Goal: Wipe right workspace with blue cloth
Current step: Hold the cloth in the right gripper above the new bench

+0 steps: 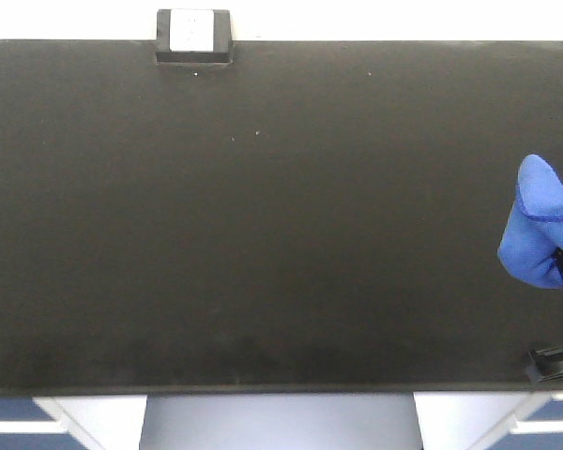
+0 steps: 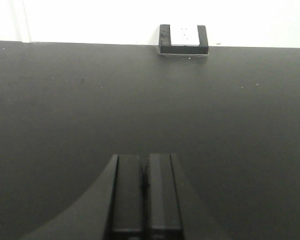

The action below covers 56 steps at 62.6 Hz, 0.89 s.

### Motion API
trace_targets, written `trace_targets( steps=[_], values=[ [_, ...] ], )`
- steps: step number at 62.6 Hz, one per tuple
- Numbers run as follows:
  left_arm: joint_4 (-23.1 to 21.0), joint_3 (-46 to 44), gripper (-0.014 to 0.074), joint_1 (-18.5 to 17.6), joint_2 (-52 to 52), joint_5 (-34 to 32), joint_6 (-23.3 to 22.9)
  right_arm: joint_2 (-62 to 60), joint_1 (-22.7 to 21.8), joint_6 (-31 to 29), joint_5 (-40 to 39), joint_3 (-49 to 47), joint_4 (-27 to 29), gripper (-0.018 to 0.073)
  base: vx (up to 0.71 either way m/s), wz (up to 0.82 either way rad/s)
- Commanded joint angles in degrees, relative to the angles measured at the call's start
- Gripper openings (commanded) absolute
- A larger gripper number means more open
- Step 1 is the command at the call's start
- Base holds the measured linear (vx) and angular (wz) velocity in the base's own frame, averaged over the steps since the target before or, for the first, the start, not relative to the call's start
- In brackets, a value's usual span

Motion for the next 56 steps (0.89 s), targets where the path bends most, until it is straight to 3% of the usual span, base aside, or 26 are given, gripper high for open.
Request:
trace_targets(
  steps=[1, 47, 52, 56],
  values=[
    [0.06, 1.74, -0.0006, -0.25, -0.90, -4.91, -0.49, 0.35, 0.04, -0.39, -4.92, 1.13, -0.36, -0.0003, 0.21, 0.06],
    [0.06, 1.74, -0.0006, -0.25, -0.90, -4.91, -0.49, 0.35, 0.04, -0.14, -4.95, 1.13, -0.36, -0.0003, 0.05, -0.01],
    [0.06, 1.74, -0.0006, -0.25, -0.90, -4.91, -0.49, 0.35, 0.04, 2.92, -4.99, 1.13, -0.23, -0.0003, 0.00, 0.00],
    [0.06, 1.74, -0.0006, -0.25, -0.90, -4.91, -0.49, 0.35, 0.04, 11.24, -4.99, 1.13, 0.60, -0.0003, 0.00, 0.00]
  ],
)
